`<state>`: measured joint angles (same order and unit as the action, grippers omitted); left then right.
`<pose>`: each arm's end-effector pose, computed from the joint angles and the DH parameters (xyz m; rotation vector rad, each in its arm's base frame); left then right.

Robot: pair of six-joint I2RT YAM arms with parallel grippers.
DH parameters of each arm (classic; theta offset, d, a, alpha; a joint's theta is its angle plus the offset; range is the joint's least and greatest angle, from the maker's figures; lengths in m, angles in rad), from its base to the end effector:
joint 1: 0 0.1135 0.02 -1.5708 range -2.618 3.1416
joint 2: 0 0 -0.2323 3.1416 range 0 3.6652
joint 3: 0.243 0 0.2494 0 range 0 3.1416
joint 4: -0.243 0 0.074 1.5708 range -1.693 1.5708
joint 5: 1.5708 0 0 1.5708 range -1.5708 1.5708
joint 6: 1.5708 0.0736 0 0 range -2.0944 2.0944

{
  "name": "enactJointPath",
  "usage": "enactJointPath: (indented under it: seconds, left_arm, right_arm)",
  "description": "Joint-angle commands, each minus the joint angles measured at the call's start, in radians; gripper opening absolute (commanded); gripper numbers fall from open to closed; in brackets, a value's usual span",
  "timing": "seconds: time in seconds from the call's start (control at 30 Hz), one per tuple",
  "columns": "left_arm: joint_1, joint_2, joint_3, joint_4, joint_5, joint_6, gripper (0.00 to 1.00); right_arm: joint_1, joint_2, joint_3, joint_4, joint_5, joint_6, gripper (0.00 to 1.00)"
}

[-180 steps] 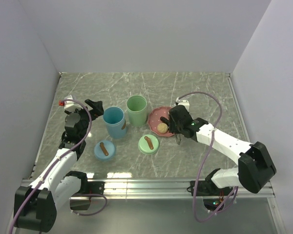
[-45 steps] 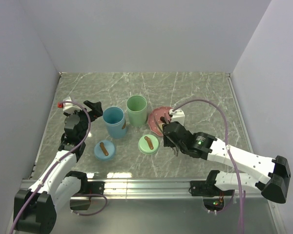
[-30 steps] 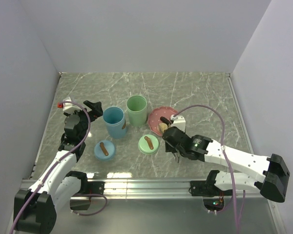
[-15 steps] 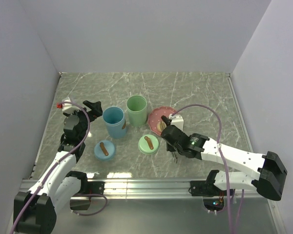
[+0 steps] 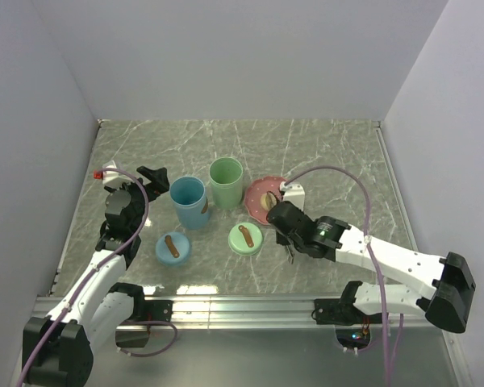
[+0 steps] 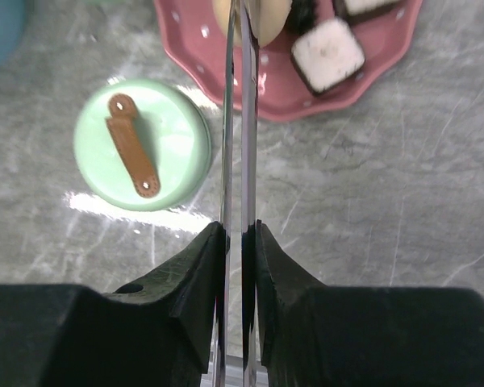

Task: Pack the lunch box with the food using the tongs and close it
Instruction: Pick up the food using the clamp, then place the food into the lunch box

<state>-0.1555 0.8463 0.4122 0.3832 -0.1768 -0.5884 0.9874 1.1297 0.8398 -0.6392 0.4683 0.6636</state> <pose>0.2561 -0.0270 0.2326 -0.4848 1.5646 -0.4290 0.1674 0.1933 0.2000 -0.1965 2.3677 0.1953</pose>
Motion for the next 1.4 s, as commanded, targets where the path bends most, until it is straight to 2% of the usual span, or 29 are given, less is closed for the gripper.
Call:
enactJointPath:
  seconds: [0.0,0.17,0.37,0.67,0.83,1.07,1.37]
  left_arm:
    - [0.004,-0.015,-0.003,0.043,0.01,-0.005,1.0]
    - [0.004,-0.009,-0.003,0.043,0.005,-0.005,0.99]
    - [0.005,-0.007,-0.003,0.043,0.003,-0.007,0.99]
    - [0.005,0.002,0.0,0.042,-0.009,-0.004,0.99]
    - [0.005,0.005,0.0,0.042,-0.013,-0.007,0.99]
    - [0.007,0.016,0.0,0.048,-0.009,-0.008,1.0]
    - [0.007,0.02,-0.001,0.052,-0.004,-0.01,1.0]
  right_arm:
    - [-0.007,-0.034,0.09,-0.011,0.079,-0.03,0.2]
    - [-0.007,-0.033,0.183,-0.042,0.128,-0.055,0.2]
    - [-0.006,-0.038,0.304,0.018,0.127,-0.154,0.19]
    - [0.026,0.158,0.53,0.113,0.009,-0.347,0.19]
    - [0.043,0.266,0.622,0.141,-0.052,-0.386,0.19]
    - [0.082,0.37,0.686,0.161,-0.114,-0.415,0.19]
    - [0.149,0.403,0.676,0.177,-0.157,-0.417,0.19]
